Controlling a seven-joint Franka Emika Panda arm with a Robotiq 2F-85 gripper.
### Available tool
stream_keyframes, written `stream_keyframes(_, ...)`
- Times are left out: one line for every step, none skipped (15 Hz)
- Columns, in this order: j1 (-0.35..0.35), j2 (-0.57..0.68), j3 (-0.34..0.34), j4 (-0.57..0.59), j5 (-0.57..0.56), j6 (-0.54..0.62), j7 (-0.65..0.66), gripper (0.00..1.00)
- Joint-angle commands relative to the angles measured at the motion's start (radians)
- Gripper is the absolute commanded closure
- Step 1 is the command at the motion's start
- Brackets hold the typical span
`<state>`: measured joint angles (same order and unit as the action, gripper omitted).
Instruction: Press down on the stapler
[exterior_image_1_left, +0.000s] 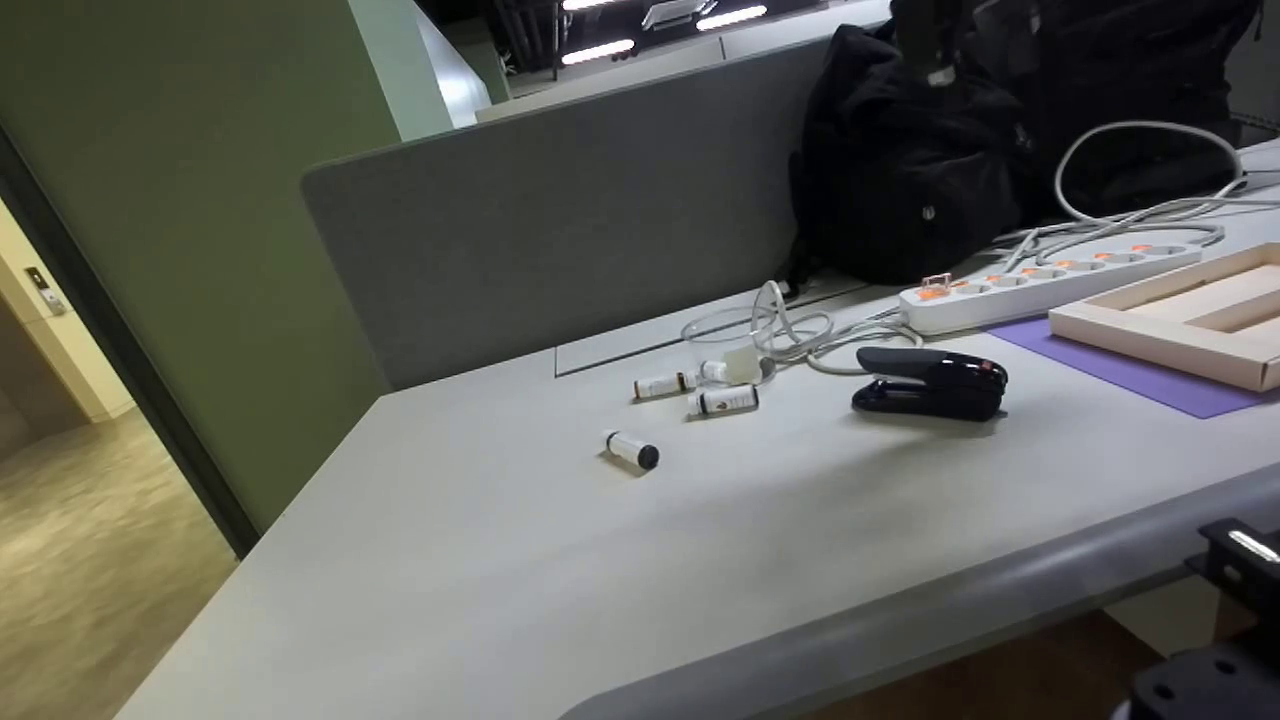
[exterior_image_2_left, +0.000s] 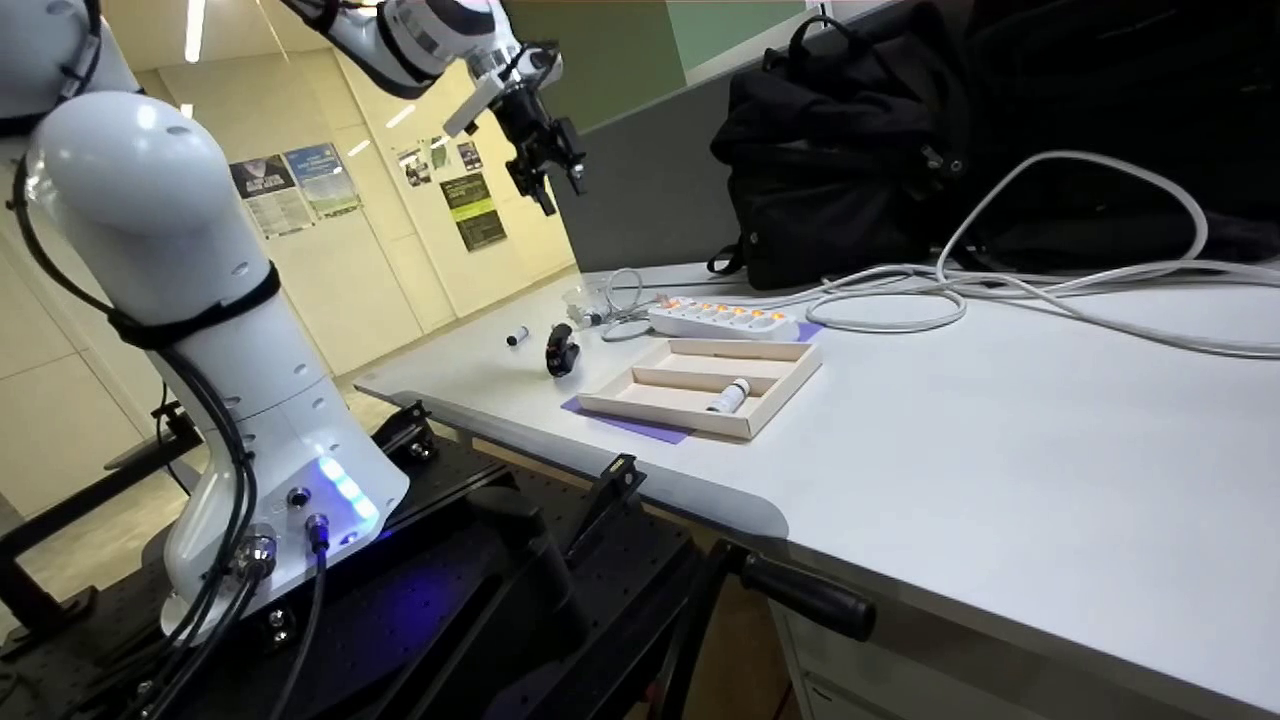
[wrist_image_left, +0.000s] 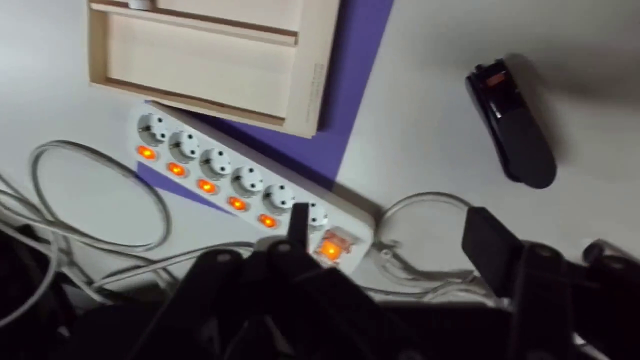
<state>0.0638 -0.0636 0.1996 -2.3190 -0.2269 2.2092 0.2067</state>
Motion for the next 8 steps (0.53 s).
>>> stream_keyframes(0.08, 0.24, 0.02, 0.171, 0.035, -0.056, -0.03, 0.49)
stream_keyframes(0.101, 0.296, 0.021, 0.206, 0.039, -0.054, -0.045, 0.55)
stream_keyframes(0.12, 0.345, 0.019, 0.242, 0.037, -0.057, -0.054, 0.63)
stream_keyframes(0.138, 0.393, 0.016, 0.278, 0.032, -0.065, -0.059, 0.69)
stream_keyframes(0.154, 0.437, 0.013, 0.314, 0.036, -0.077, -0.071, 0.77)
stream_keyframes(0.167, 0.477, 0.01, 0.347, 0.04, -0.096, -0.08, 0.83)
stream_keyframes(0.177, 0.51, 0.008, 0.378, 0.046, -0.116, -0.088, 0.91)
stream_keyframes(0.184, 0.539, 0.007, 0.408, 0.057, -0.141, -0.1, 0.97)
